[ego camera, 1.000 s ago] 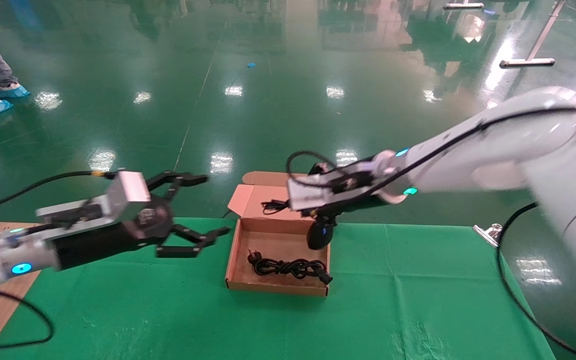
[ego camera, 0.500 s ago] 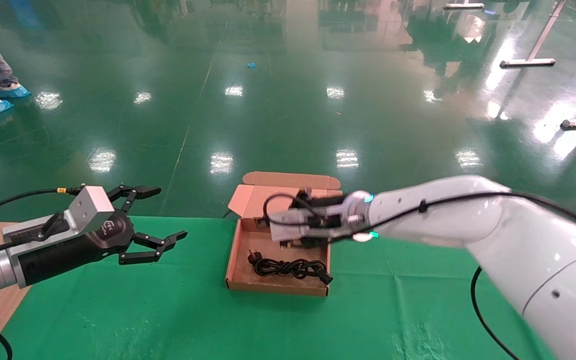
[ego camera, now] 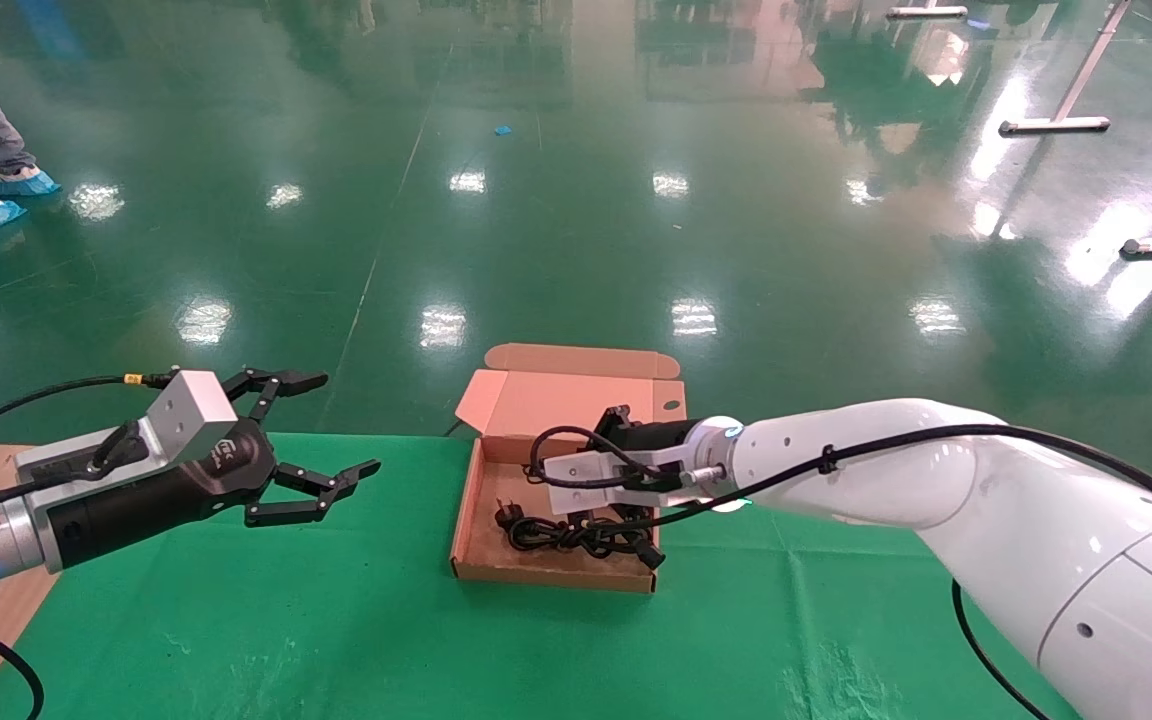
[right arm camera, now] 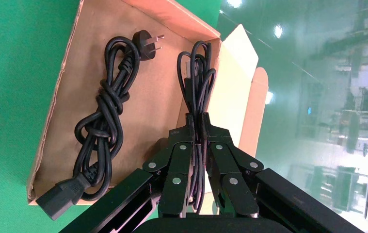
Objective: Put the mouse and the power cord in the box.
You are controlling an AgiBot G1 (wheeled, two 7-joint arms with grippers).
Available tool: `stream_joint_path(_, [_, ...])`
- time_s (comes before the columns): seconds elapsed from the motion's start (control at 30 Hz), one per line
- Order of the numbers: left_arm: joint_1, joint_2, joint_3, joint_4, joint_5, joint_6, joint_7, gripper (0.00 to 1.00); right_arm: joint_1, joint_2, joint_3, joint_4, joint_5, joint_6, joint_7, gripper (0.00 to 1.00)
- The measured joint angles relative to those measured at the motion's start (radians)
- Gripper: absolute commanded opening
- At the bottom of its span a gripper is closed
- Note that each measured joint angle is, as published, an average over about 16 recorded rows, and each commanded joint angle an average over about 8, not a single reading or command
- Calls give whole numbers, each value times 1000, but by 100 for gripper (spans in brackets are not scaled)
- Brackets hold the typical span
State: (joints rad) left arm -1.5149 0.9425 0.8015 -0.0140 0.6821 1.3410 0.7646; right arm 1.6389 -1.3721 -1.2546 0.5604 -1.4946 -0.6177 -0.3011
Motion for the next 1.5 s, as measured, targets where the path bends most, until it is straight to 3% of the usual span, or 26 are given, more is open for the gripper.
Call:
stream_joint_path(0.77, [11, -8, -13, -33, 2, 4, -24, 100, -13, 22, 32, 19, 20, -28, 13, 100])
stream_joint_path(1.5, [153, -115, -182, -444, 18, 54, -332, 100, -198, 270, 349, 255, 270, -314, 173, 100])
